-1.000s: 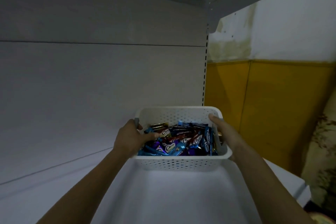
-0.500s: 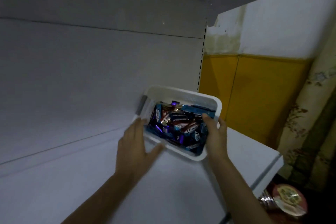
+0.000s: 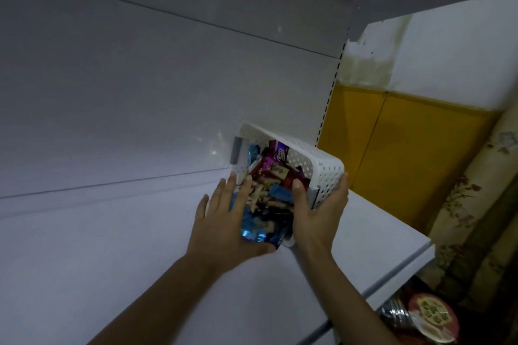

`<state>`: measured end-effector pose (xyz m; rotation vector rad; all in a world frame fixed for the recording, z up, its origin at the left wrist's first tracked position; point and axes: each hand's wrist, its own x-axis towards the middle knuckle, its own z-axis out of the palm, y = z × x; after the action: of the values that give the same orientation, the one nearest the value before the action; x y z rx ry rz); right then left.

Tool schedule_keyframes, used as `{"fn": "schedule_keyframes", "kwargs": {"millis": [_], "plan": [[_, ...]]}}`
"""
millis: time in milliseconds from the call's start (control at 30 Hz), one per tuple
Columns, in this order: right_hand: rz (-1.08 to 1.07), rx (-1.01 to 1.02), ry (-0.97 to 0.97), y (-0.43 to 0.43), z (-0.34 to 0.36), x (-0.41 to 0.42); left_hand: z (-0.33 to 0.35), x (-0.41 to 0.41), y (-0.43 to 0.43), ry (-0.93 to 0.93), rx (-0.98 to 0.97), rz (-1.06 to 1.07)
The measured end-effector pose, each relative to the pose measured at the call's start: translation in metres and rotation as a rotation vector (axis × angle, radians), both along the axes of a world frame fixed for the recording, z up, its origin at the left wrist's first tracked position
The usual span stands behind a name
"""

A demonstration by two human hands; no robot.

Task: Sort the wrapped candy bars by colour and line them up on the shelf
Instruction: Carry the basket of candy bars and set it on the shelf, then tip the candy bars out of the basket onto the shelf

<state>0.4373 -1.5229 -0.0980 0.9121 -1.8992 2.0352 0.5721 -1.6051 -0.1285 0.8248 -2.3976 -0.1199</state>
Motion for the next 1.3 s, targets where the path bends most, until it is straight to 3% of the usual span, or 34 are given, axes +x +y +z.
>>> {"fn": "schedule_keyframes", "kwargs": {"millis": [133, 333, 567, 667, 867, 1033, 1300], "plan": [[-0.056, 0.041, 0.105, 0.0, 0.0, 0.007, 0.001, -0.002, -0.001, -0.009, 0.004, -0.021], [-0.073, 0.122, 0.499, -0.001, -0.001, 0.019, 0.003, -0.002, 0.0, -0.013, -0.001, -0.061], [-0.062, 0.152, 0.72, -0.001, -0.004, 0.017, 0.01, 0.001, 0.004, -0.048, -0.084, -0.129], [-0.044, 0.128, 0.682, 0.0, -0.002, 0.017, 0.012, 0.001, 0.006, -0.14, -0.197, -0.235], [-0.018, -0.032, 0.253, 0.007, 0.003, 0.009, 0.009, 0.002, 0.002, -0.191, -0.167, -0.303], [-0.076, -0.052, 0.188, 0.009, 0.003, 0.002, 0.011, 0.01, 0.0, -0.209, -0.031, -0.334], [-0.032, -0.043, 0.244, 0.008, 0.005, 0.002, 0.016, 0.007, 0.012, -0.265, -0.073, -0.403]]}}
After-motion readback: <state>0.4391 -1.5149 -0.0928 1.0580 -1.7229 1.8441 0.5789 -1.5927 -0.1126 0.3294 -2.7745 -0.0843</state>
